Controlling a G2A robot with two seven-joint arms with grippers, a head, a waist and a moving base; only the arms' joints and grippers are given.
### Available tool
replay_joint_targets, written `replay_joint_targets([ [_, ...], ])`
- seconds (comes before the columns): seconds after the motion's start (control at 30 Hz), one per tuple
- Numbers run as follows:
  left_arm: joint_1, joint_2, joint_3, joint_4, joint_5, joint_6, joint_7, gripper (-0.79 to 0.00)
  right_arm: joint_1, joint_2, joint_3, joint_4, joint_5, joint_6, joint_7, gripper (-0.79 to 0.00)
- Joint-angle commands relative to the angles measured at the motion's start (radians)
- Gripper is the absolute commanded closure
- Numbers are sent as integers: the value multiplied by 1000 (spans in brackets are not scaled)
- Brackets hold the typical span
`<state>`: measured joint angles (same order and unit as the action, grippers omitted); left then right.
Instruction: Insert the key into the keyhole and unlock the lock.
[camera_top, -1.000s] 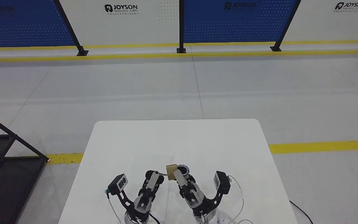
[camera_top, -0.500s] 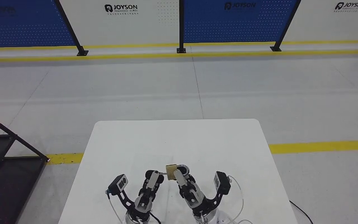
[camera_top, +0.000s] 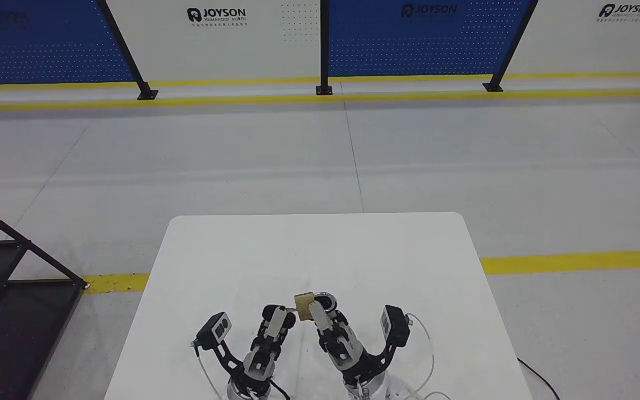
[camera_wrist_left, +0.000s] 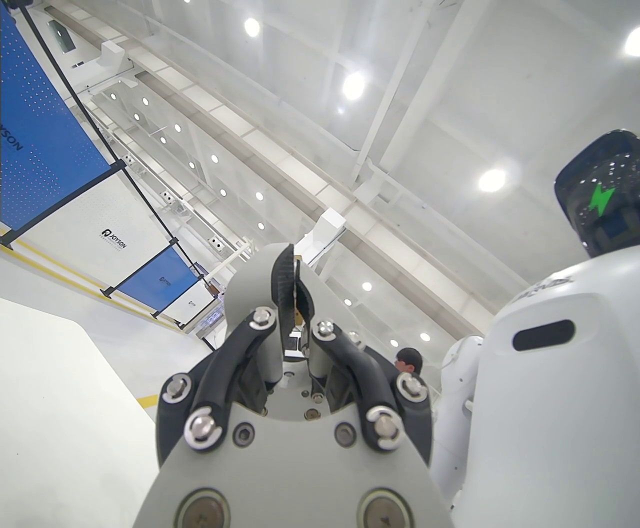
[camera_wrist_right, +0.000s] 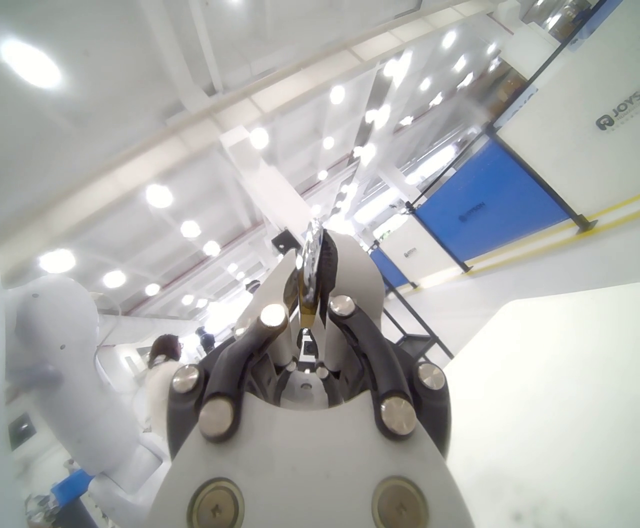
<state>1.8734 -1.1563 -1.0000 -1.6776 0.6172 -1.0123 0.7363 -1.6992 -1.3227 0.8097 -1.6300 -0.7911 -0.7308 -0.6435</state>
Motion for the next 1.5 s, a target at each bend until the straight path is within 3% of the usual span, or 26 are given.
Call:
replay_joint_targets([
  [0.0,0,-2,1,4,9,0,1,0,2,1,-2,2,-3,1,-2,0],
  [0.17,-1,-8,0,10,23,0,4,0,3,3,-6,3,-9,8,-2,0],
  [0.23,0,-10,-1,12,28,0,1,-37,3,3,-6,3,-11,10,0,0],
  [0.3,1,-12,-2,13,30,0,-1,-142,3,3,-6,2,-11,11,1,0],
  [0.37,2,-13,-4,14,30,0,-2,-329,3,4,-6,1,-9,11,0,0],
  [0.53,5,-17,-9,14,28,0,-5,-471,1,5,-5,-1,-8,8,-6,0],
  [0.57,5,-18,-9,13,28,0,-6,-468,1,5,-5,-1,-9,8,-6,0],
  [0.6,6,-18,-10,13,28,0,-7,-403,1,5,-5,-1,-9,8,-6,0],
  [0.83,12,-17,-31,10,24,0,-12,-372,-7,9,2,-3,-5,5,-9,0],
  [1.47,40,36,-67,-20,-12,0,-116,-249,-30,24,43,-38,32,-10,109,0],
])
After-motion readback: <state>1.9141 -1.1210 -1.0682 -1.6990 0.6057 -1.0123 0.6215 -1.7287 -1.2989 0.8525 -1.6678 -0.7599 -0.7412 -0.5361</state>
